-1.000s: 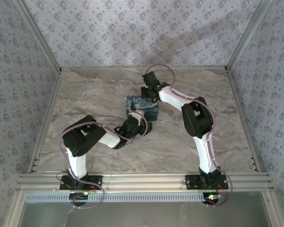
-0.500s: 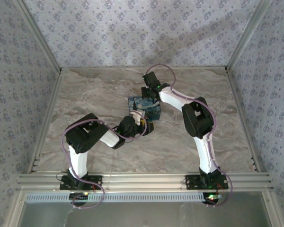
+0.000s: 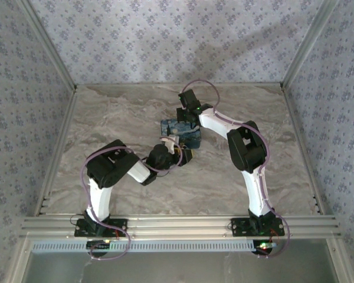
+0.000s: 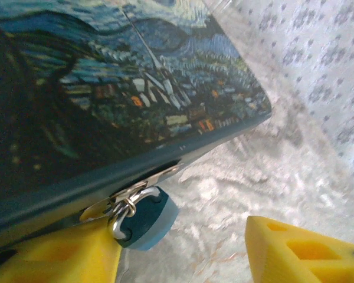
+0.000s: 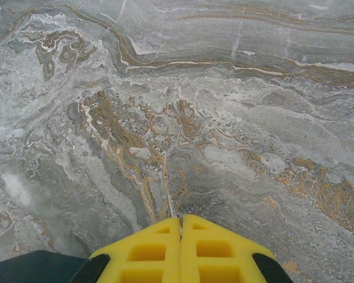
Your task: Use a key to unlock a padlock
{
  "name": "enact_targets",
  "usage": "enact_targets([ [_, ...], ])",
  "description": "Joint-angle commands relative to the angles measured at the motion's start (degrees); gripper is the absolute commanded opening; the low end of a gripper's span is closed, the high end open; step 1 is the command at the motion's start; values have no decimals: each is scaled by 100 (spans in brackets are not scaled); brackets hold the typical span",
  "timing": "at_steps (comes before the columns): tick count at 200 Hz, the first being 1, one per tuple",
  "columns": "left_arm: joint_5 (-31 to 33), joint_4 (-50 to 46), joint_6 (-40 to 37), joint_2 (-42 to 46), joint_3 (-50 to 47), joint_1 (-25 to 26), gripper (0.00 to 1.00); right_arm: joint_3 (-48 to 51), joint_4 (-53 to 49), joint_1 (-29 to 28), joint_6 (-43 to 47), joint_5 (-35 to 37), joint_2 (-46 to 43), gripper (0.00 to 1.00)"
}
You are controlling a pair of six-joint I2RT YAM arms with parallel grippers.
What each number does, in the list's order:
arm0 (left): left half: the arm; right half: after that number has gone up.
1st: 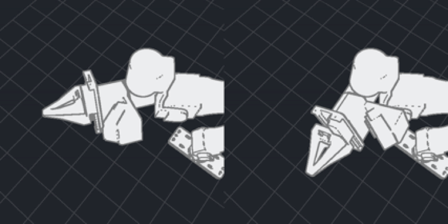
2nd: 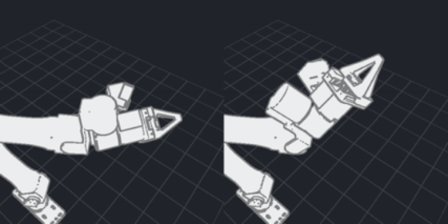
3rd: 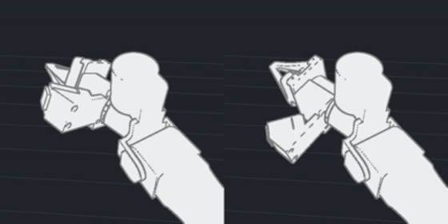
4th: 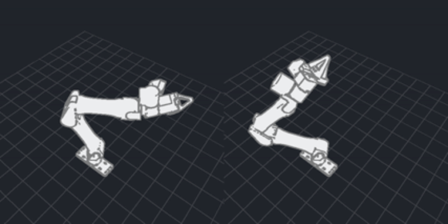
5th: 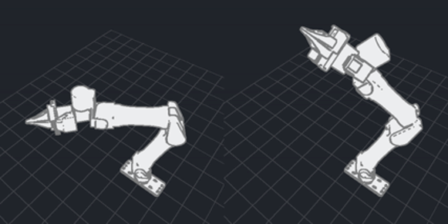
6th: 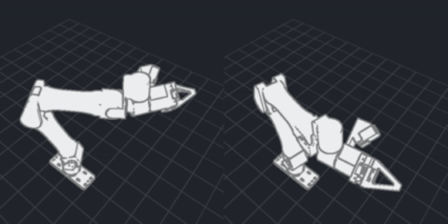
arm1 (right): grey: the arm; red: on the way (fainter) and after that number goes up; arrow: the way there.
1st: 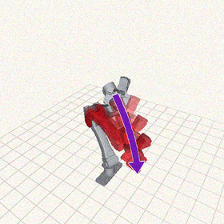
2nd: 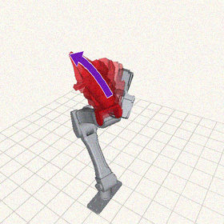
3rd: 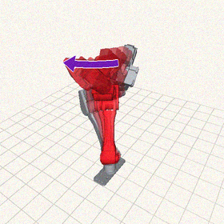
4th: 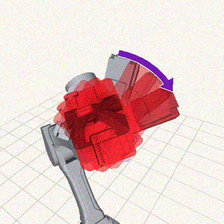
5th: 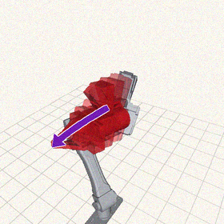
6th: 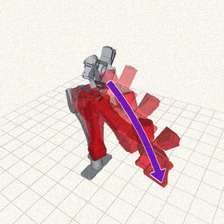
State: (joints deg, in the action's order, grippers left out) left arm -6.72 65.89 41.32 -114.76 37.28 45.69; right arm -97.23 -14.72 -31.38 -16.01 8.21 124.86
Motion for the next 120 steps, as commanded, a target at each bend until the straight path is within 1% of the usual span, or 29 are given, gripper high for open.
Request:
enact_targets([
  [1, -3, 347, 338, -157, 16, -97, 65, 143, -425, -77, -101, -126, -155, 0],
  [15, 193, 176, 217, -20, -22, -32, 72, 152, -422, -79, -101, -126, -155, 0],
  [38, 455, -187, 327, 125, 7, -13, 72, 169, -405, -85, -128, -126, -163, 0],
  [50, 725, -531, 341, 225, 34, 27, 67, 171, -400, -88, -140, -133, -164, 0],
  [62, 933, -801, 244, 325, 59, 87, 58, 169, -393, -97, -150, -126, -171, 0],
  [90, 1282, -1198, 225, 352, 122, 168, 53, 153, -416, -110, -152, -113, -172, 0],
  [99, 1375, -1235, 246, 317, 131, 161, 51, 152, -414, -116, -148, -109, -172, 0],
  [111, 1426, -1223, 247, 275, 139, 152, 44, 152, -421, -127, -150, -109, -174, 0],
  [120, 1421, -1142, 242, 221, 140, 124, 42, 160, -426, -123, -148, -100, -181, 0],
])
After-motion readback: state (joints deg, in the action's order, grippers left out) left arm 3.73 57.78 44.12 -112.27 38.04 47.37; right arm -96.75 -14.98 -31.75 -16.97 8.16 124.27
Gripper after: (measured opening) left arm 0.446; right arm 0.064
